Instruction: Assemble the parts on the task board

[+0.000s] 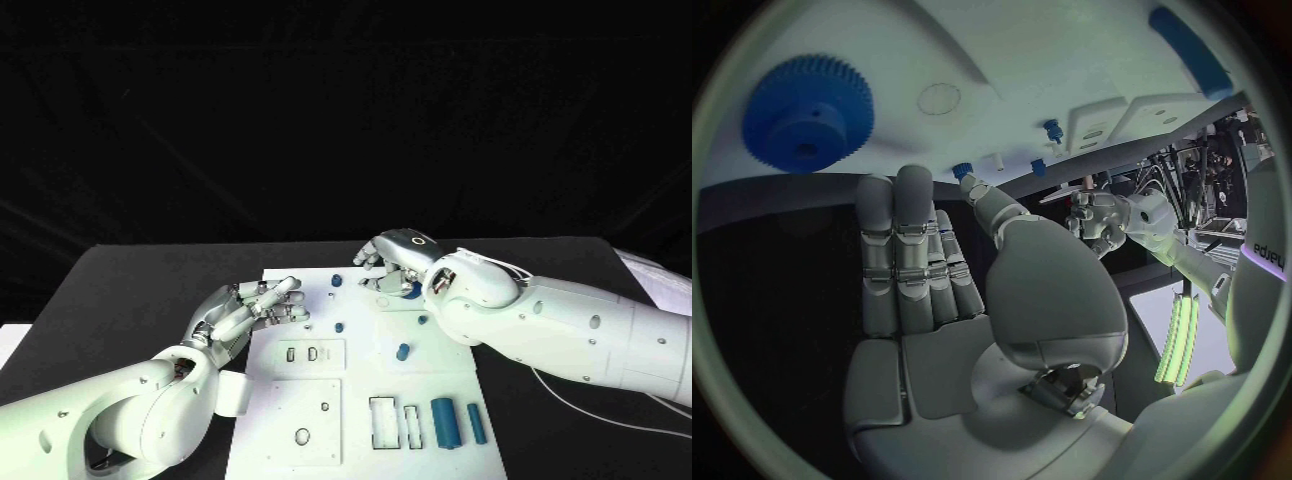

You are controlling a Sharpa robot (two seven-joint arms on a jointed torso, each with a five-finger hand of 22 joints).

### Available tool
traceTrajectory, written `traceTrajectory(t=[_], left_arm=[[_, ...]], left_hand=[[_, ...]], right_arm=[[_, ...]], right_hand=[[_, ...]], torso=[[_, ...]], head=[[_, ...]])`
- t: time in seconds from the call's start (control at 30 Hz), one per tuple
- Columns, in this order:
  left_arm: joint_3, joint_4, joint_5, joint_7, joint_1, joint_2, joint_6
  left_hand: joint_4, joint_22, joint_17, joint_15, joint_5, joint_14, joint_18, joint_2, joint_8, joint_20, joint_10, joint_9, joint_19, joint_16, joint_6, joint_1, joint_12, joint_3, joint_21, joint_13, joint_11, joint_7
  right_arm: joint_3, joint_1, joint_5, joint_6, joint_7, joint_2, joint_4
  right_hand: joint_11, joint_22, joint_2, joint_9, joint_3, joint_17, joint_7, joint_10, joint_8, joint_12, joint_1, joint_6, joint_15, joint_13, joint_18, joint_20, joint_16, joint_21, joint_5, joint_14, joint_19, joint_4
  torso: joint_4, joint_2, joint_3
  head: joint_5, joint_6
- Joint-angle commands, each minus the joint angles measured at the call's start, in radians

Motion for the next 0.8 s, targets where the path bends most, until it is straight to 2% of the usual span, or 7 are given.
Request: traceTrajectory(t=[0.03, 0.1, 0.23, 0.37, 0.53, 0.63, 0.8], left_arm=[[0.001, 0.002, -0.001, 0.008, 0.001, -0.003, 0.037], [0.001, 0.003, -0.001, 0.009, 0.001, -0.004, 0.045], [0.001, 0.002, -0.001, 0.011, 0.001, -0.006, 0.054], [0.0, 0.0, -0.001, 0.01, 0.001, -0.005, 0.059], [0.0, -0.005, -0.001, 0.008, 0.001, -0.002, 0.063], [0.0, -0.008, -0.001, 0.007, 0.001, -0.001, 0.065], [0.0, -0.01, -0.001, 0.006, 0.001, 0.001, 0.067]], left_hand=[[-0.001, -0.002, 0.002, 0.002, 0.0, -0.004, 0.003, 0.007, -0.005, 0.004, -0.002, -0.001, 0.004, -0.006, 0.004, 0.0, -0.007, -0.005, -0.004, -0.002, 0.008, 0.006], [-0.002, -0.002, 0.002, 0.002, 0.0, -0.004, 0.003, 0.006, -0.006, 0.004, -0.002, -0.002, 0.004, -0.007, 0.004, 0.001, -0.008, -0.005, -0.005, -0.002, 0.008, 0.006], [-0.002, -0.002, 0.002, 0.002, 0.0, -0.004, 0.003, 0.006, -0.006, 0.004, -0.002, -0.002, 0.004, -0.007, 0.004, 0.001, -0.008, -0.005, -0.005, -0.002, 0.008, 0.006], [-0.003, -0.002, 0.002, 0.002, 0.0, -0.004, 0.003, 0.006, -0.007, 0.004, -0.002, -0.002, 0.003, -0.007, 0.004, 0.002, -0.009, -0.005, -0.005, -0.002, 0.008, 0.005], [-0.003, -0.002, 0.002, 0.002, 0.0, -0.004, 0.003, 0.006, -0.007, 0.004, -0.002, -0.002, 0.003, -0.007, 0.004, 0.002, -0.009, -0.005, -0.005, -0.002, 0.008, 0.005], [-0.004, -0.003, 0.003, 0.002, 0.0, -0.004, 0.003, 0.007, -0.007, 0.004, -0.002, -0.002, 0.003, -0.007, 0.004, 0.003, -0.009, -0.005, -0.006, -0.002, 0.008, 0.005], [-0.004, -0.003, 0.003, 0.002, 0.0, -0.004, 0.003, 0.007, -0.007, 0.004, -0.001, -0.002, 0.003, -0.008, 0.004, 0.004, -0.009, -0.004, -0.006, -0.002, 0.007, 0.005]], right_arm=[[0.007, 0.003, 0.134, 0.012, 0.005, -0.062, 0.05], [0.01, 0.006, 0.189, 0.045, -0.003, -0.1, 0.072], [0.013, 0.01, 0.241, 0.103, -0.027, -0.146, 0.093], [0.014, 0.011, 0.269, 0.148, -0.074, -0.17, 0.096], [0.014, 0.012, 0.243, 0.166, -0.123, -0.176, 0.098], [0.014, 0.012, 0.214, 0.174, -0.157, -0.172, 0.098], [0.014, 0.012, 0.184, 0.175, -0.181, -0.158, 0.089]], right_hand=[[-0.023, 0.087, 0.005, 0.001, 0.006, 0.005, -0.009, 0.098, 0.0, 0.041, -0.007, 0.012, -0.016, 0.017, -0.017, -0.01, 0.011, 0.056, 0.008, 0.015, 0.046, 0.008], [-0.043, 0.175, -0.004, -0.001, 0.001, 0.025, -0.016, 0.207, -0.008, 0.101, 0.0, 0.007, -0.032, 0.051, -0.032, -0.024, 0.038, 0.112, 0.014, 0.033, 0.09, 0.005], [-0.055, 0.362, -0.034, -0.004, -0.033, 0.316, -0.021, 0.3, -0.011, 0.208, -0.002, -0.009, -0.047, 0.138, -0.065, -0.042, 0.288, 0.23, 0.042, 0.083, 0.177, 0.006], [-0.06, 0.492, -0.022, 0.002, -0.091, 0.58, -0.033, 0.211, 0.004, 0.564, 0.03, -0.028, -0.037, 0.561, -0.087, -0.035, 0.519, 0.318, 0.044, 0.064, 0.206, 0.031], [-0.044, 0.556, -0.023, 0.002, -0.132, 0.723, -0.011, 0.239, -0.001, 0.831, 0.014, -0.059, -0.035, 0.866, -0.095, -0.032, 0.624, 0.355, 0.048, 0.079, 0.225, 0.061], [-0.031, 0.653, -0.014, 0.008, -0.164, 0.942, -0.007, 0.301, 0.007, 1.143, 0.027, -0.069, -0.021, 1.2, -0.111, -0.021, 0.775, 0.409, 0.073, 0.105, 0.263, 0.076], [-0.027, 0.674, -0.012, 0.012, -0.182, 1.038, 0.002, 0.329, 0.013, 1.23, 0.029, -0.074, -0.017, 1.295, -0.115, -0.013, 0.835, 0.42, 0.075, 0.117, 0.272, 0.083]], torso=[[-0.0072, -0.004, -0.001], [-0.0089, -0.004, -0.0014], [-0.012, -0.006, -0.0009], [-0.0156, -0.007, 0.0008], [-0.0123, -0.006, 0.0014], [-0.0129, -0.006, -0.0005], [-0.0137, -0.006, -0.0001]], head=[[-0.002, 0.003], [-0.002, 0.004], [-0.001, 0.003], [0.0, 0.003], [-0.002, -0.001], [-0.001, -0.002], [-0.001, -0.003]])
